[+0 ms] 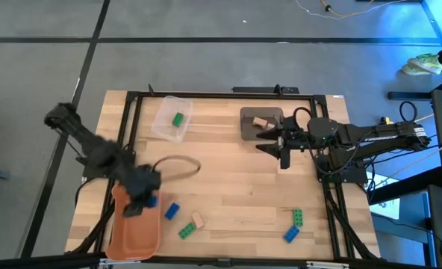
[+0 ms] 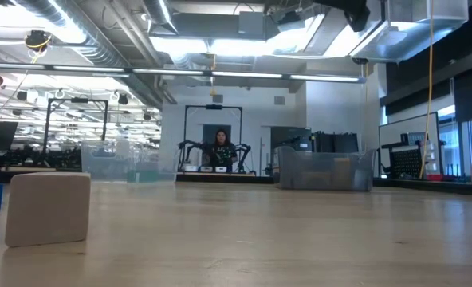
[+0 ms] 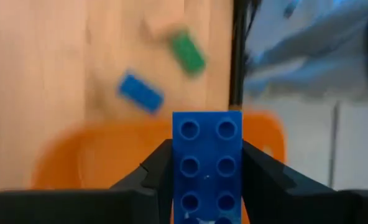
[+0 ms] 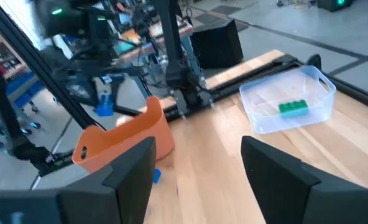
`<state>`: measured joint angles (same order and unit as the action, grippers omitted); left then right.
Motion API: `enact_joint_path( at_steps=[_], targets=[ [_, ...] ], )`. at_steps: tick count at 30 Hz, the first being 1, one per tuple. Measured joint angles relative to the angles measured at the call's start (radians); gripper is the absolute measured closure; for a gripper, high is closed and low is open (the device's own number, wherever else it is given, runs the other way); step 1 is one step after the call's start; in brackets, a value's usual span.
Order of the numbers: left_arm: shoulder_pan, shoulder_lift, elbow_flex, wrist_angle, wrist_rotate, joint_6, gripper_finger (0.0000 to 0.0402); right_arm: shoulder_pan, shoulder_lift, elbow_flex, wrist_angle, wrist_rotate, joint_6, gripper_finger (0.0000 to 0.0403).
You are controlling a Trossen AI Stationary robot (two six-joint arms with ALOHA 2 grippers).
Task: Sort & place blocks by color
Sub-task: Put the top blue game piece into the orange bin
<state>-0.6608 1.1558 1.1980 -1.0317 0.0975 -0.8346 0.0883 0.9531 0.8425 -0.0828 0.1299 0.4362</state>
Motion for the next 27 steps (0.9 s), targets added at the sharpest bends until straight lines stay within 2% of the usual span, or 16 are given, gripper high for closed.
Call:
enact_joint_path(
  at_steps=[3,6,9,14,20,27],
  targets=[
    [-0.141,0.058,-0.017,-0.094,-0.024,-0.09,0.0275,0.0,0.0,-0.001,-0.013,0.0,0.0,0.0166],
    [-0.236,0.11,-0.061,-0.043,-0.039,-0.107,0.0275,0.0,0.0,-0.001,-0.018,0.004,0.0,0.0166],
    [-0.286,0.174,-0.119,0.012,-0.035,-0.107,0.0275,0.0,0.0,-0.001,-0.019,0.006,0.0,0.0166],
    [-0.297,0.273,-0.199,0.042,-0.033,-0.107,0.0269,0.0,0.0,-0.001,-0.02,0.008,0.0,0.0166],
    [-0.255,0.316,-0.281,0.07,-0.016,-0.148,0.0194,0.0,0.0,-0.001,-0.02,0.008,0.0,0.0166],
    [-0.201,0.301,-0.299,0.112,0.033,-0.154,0.0154,0.0,0.0,-0.001,-0.02,0.008,0.0,0.0166]
  ],
)
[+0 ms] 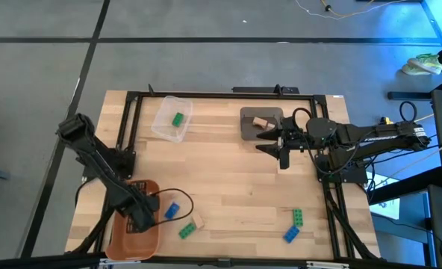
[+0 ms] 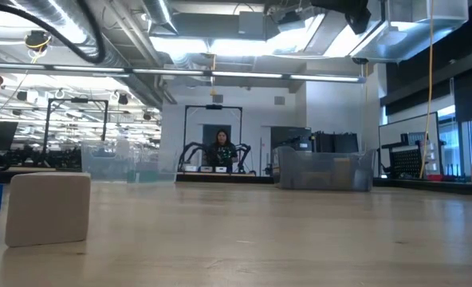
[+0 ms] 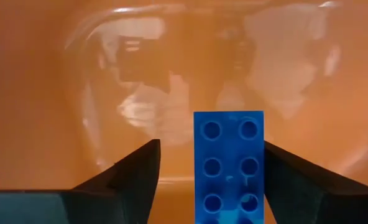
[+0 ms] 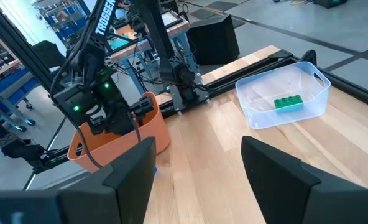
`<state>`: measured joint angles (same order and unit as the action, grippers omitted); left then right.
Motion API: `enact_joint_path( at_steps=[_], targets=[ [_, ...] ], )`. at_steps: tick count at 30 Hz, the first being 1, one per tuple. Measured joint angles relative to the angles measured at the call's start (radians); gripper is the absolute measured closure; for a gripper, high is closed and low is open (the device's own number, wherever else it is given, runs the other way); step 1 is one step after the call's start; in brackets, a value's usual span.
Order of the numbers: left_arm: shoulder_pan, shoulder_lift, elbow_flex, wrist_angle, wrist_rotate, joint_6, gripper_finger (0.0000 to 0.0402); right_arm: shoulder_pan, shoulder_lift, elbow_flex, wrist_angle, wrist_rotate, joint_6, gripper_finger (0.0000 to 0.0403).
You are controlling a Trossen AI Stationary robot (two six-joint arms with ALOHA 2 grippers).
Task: Sort & place blocks by color
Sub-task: Put the top blue game piece into the orange bin, then put the left blue game piece into the orange bin
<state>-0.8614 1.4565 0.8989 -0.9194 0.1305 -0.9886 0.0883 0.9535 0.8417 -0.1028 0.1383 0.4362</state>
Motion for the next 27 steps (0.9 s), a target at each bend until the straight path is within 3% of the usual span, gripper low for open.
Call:
enact_joint_path(
  at_steps=[7,22,27],
  targets=[
    [0.044,-0.038,0.0,0.081,0.014,-0.001,0.0133,0.0,0.0,0.0,-0.002,0.0,0.0,0.0166],
    [0.05,-0.05,0.0,0.064,-0.013,0.029,0.0133,0.0,0.0,0.0,-0.005,0.0,0.0,0.0166],
    [0.054,-0.05,0.0,0.051,-0.04,0.048,0.0107,0.0,0.0,0.0,-0.005,0.0,0.0,0.0166]
  ],
)
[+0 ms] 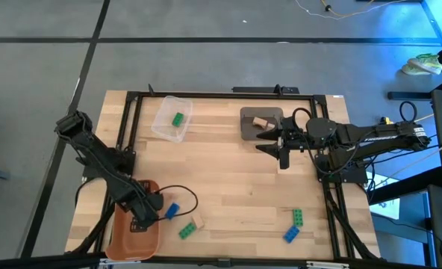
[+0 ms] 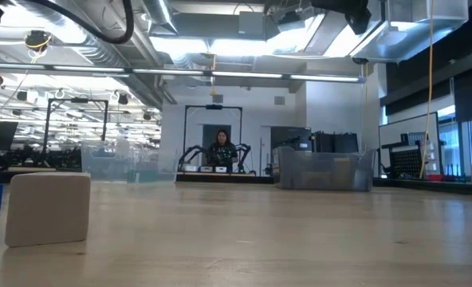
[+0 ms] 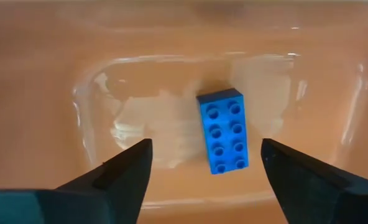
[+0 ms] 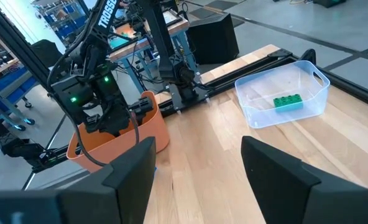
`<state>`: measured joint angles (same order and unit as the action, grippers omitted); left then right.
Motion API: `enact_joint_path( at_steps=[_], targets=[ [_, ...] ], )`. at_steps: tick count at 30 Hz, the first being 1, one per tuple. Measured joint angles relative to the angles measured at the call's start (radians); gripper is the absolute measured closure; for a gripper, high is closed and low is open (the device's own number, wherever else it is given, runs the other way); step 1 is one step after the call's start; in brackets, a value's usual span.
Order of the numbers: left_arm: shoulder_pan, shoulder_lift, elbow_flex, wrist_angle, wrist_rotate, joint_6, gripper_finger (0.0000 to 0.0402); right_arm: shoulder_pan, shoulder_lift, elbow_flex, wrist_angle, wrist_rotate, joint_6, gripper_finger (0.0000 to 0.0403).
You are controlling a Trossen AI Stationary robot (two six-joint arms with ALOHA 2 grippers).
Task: Sort & place blocks by color
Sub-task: Put the left blue game piece into the orange bin
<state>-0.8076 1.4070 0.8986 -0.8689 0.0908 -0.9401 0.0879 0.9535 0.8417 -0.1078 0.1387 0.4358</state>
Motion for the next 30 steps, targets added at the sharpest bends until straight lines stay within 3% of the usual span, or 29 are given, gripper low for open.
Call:
enact_joint_path(
  at_steps=[2,7,14,21,25,30],
  targets=[
    [0.008,0.0,0.0,0.0,0.036,0.001,0.0091,0.0,0.0,0.0,0.0,0.0,0.0,0.0166],
    [0.042,-0.041,0.0,0.028,0.245,-0.02,0.0073,0.0,0.0,0.0,-0.001,0.0,0.0,0.0166],
    [0.102,-0.206,0.0,0.027,0.474,-0.135,0.0072,0.0,0.0,0.0,-0.003,0.0,-0.001,0.0166],
    [0.25,-0.359,0.038,0.153,0.489,-0.382,0.0073,0.0,0.0,0.0,-0.003,0.0,-0.003,0.0166],
    [0.346,-0.297,0.126,0.148,0.496,-0.342,0.0078,0.0,0.0,0.0,-0.003,0.0,-0.002,0.0166],
    [0.418,-0.098,0.252,0.076,0.582,-0.179,0.0079,0.0,0.0,0.0,-0.008,0.0,-0.001,0.0166]
  ],
)
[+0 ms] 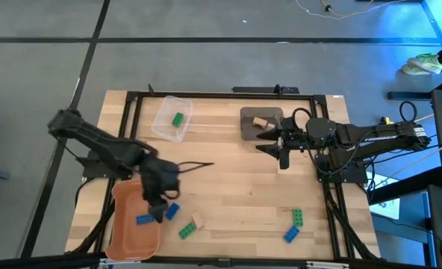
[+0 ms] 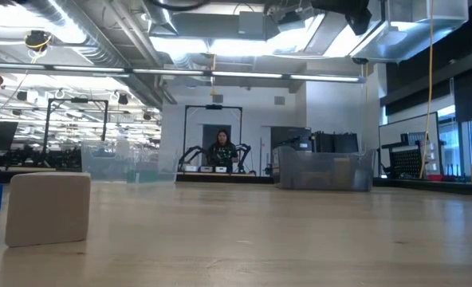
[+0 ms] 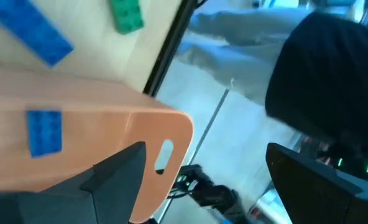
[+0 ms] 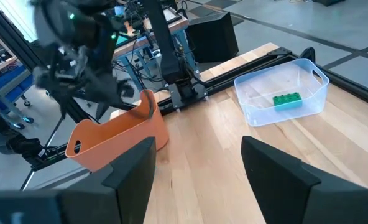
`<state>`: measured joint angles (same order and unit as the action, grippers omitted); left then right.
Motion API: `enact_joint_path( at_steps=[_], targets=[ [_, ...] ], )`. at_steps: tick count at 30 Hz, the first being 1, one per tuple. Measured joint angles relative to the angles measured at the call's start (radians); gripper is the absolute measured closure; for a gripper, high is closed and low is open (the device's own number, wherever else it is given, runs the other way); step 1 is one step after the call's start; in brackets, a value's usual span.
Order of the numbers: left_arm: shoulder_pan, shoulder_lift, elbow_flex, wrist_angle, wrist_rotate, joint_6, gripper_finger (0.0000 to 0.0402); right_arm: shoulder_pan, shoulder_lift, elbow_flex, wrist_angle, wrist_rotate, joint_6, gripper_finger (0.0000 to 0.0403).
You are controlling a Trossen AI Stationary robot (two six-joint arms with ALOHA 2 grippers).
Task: Sort & place blocks by color
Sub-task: Put the left blue game piece into the orange bin
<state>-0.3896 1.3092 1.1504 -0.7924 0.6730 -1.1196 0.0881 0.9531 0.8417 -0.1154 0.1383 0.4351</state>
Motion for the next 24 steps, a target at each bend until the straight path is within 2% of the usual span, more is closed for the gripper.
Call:
enact_joint_path(
  at_steps=[4,6,9,12,15,18,22,24],
  targets=[
    [0.042,0.181,0.143,-0.166,0.033,0.186,0.0079,0.0,0.0,0.0,-0.005,0.0,0.0,0.0166],
    [0.073,0.252,0.231,-0.248,0.014,0.292,0.008,0.0,0.0,0.0,-0.006,0.0,0.0,0.0166],
    [0.118,0.344,0.35,-0.339,-0.111,0.435,0.0087,0.0,0.0,0.0,-0.015,0.0,0.0,0.0166],
    [0.151,0.423,0.443,-0.413,-0.267,0.542,0.0112,0.0,0.0,0.0,-0.023,0.0,0.001,0.0166],
    [0.164,0.486,0.486,-0.493,-0.372,0.6,0.0162,0.0,0.0,0.0,-0.03,0.0,0.001,0.0166],
    [0.154,0.538,0.478,-0.548,-0.421,0.617,0.0241,0.0,0.0,0.0,-0.042,0.0,0.001,0.0166],
    [0.139,0.603,0.425,-0.556,-0.389,0.642,0.0373,0.0,0.0,0.0,-0.048,0.0,-0.002,0.0166],
    [0.139,0.642,0.403,-0.558,-0.339,0.66,0.0388,0.0,0.0,0.0,-0.048,0.0,-0.008,0.0166]
  ],
)
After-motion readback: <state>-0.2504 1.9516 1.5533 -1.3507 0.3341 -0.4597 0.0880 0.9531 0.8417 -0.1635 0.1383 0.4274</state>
